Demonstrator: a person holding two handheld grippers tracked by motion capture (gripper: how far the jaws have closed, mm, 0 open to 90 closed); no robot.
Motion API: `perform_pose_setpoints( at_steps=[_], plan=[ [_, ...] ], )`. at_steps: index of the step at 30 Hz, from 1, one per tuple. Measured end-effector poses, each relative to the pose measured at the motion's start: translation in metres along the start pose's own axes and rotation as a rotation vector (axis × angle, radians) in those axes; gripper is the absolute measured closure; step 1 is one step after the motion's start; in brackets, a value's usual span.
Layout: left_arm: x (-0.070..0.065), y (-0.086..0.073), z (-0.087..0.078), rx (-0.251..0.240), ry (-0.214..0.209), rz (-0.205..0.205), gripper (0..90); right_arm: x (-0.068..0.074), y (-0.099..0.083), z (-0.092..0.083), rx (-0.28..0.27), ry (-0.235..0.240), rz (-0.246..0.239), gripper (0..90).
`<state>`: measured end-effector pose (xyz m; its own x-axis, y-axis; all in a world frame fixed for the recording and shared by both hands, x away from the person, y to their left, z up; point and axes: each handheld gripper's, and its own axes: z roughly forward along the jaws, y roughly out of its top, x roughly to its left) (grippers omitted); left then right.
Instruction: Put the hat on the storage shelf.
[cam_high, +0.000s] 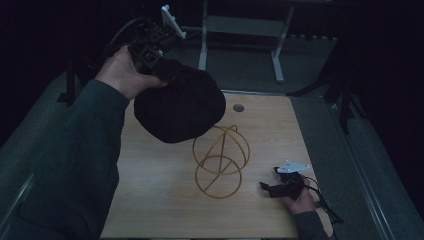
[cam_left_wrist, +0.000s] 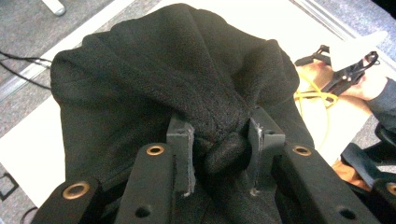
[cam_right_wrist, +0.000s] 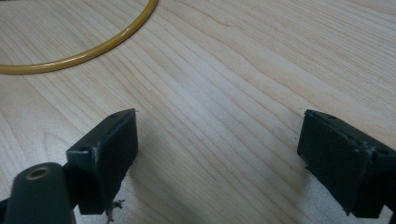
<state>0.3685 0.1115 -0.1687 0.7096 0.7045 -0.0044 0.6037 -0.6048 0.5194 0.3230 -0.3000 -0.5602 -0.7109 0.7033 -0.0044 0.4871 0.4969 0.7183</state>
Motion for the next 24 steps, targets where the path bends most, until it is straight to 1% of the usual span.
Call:
perform_pose_setpoints(
  at_steps=[3, 10, 14, 15, 16, 20, 24],
  plan=[
    [-0.004, 0.005, 0.003, -0.006, -0.023, 0.009, 67.2, 0.0, 0.0, 0.0, 0.0, 0.0, 0.0, 11.9],
    [-0.016, 0.014, 0.009, -0.003, -0.053, 0.041, 67.2, 0.0, 0.0, 0.0, 0.0, 0.0, 0.0, 11.9],
    [-0.021, 0.019, 0.012, 0.007, -0.051, 0.06, 67.2, 0.0, 0.0, 0.0, 0.0, 0.0, 0.0, 11.9],
    [-0.022, 0.02, 0.013, 0.004, -0.05, 0.057, 67.1, 0.0, 0.0, 0.0, 0.0, 0.0, 0.0, 11.9],
    [-0.023, 0.021, 0.013, 0.008, -0.051, 0.065, 67.1, 0.0, 0.0, 0.0, 0.0, 0.0, -0.001, 11.9],
    [-0.027, 0.024, 0.012, 0.005, -0.046, 0.074, 67.1, 0.0, 0.0, 0.0, 0.0, 0.001, -0.001, 11.9],
    [-0.03, 0.028, 0.011, -0.006, -0.021, 0.074, 67.1, 0.0, 0.0, 0.0, 0.0, 0.001, -0.002, 11.9]
  ],
)
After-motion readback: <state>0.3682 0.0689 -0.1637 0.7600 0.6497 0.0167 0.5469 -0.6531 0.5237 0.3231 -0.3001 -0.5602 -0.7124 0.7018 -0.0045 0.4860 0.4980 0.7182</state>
